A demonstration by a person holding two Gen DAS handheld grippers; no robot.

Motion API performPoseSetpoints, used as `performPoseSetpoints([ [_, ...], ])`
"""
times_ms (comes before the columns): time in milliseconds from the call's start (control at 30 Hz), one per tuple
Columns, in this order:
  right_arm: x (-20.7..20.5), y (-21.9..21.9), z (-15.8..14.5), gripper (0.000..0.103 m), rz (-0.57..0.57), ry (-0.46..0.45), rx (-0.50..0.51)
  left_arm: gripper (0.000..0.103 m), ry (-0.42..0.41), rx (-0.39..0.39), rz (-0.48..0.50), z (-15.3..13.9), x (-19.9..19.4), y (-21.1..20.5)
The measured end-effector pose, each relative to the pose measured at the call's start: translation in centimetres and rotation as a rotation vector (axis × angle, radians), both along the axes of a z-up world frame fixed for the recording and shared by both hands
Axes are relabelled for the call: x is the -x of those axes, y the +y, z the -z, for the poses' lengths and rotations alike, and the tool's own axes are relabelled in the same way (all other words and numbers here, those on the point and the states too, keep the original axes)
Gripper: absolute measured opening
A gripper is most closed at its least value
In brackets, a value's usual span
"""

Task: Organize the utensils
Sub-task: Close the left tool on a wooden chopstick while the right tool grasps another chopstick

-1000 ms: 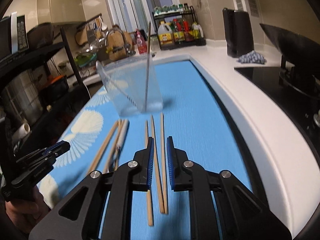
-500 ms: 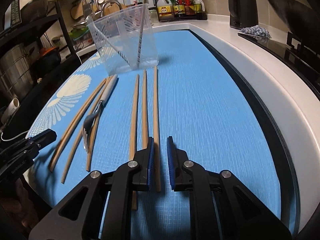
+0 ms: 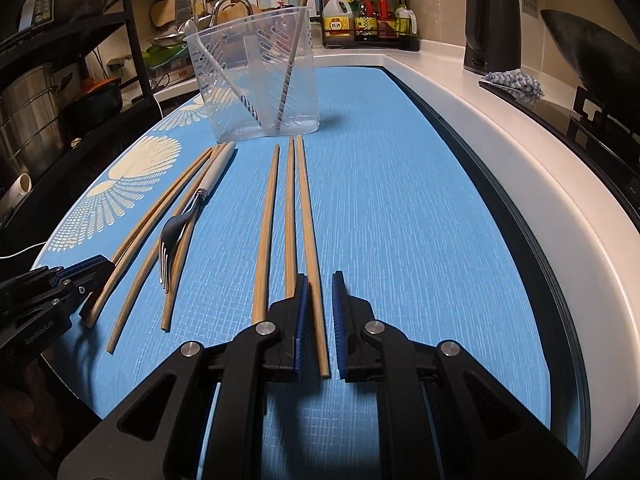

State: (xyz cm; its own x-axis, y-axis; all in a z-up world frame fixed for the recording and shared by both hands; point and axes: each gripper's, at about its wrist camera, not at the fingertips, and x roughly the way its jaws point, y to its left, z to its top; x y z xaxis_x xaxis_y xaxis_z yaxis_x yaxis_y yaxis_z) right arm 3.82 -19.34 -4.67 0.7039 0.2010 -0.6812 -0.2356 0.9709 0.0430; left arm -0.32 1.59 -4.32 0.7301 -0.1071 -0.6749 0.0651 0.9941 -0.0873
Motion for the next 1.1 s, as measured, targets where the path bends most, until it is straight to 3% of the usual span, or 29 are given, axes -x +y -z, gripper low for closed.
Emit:
performPoseSetpoints([
  [200, 0.0, -0.4, 0.0, 0.006, 0.029, -0.007, -0.003, 0.007, -0.016, -0.044, -0.023, 0.0, 0.1, 0.0],
  [333, 0.1, -1.0, 0.0, 0.006, 0.081, -0.018, 0.012, 0.006, -0.014, -0.034, -0.059, -0.1, -0.1, 0.9],
  [1100, 0.8, -1.2, 0.2, 0.009, 0.091, -0.029, 0.012, 0.007, -0.043, -0.028, -0.072, 0.2, 1.5, 0.9],
])
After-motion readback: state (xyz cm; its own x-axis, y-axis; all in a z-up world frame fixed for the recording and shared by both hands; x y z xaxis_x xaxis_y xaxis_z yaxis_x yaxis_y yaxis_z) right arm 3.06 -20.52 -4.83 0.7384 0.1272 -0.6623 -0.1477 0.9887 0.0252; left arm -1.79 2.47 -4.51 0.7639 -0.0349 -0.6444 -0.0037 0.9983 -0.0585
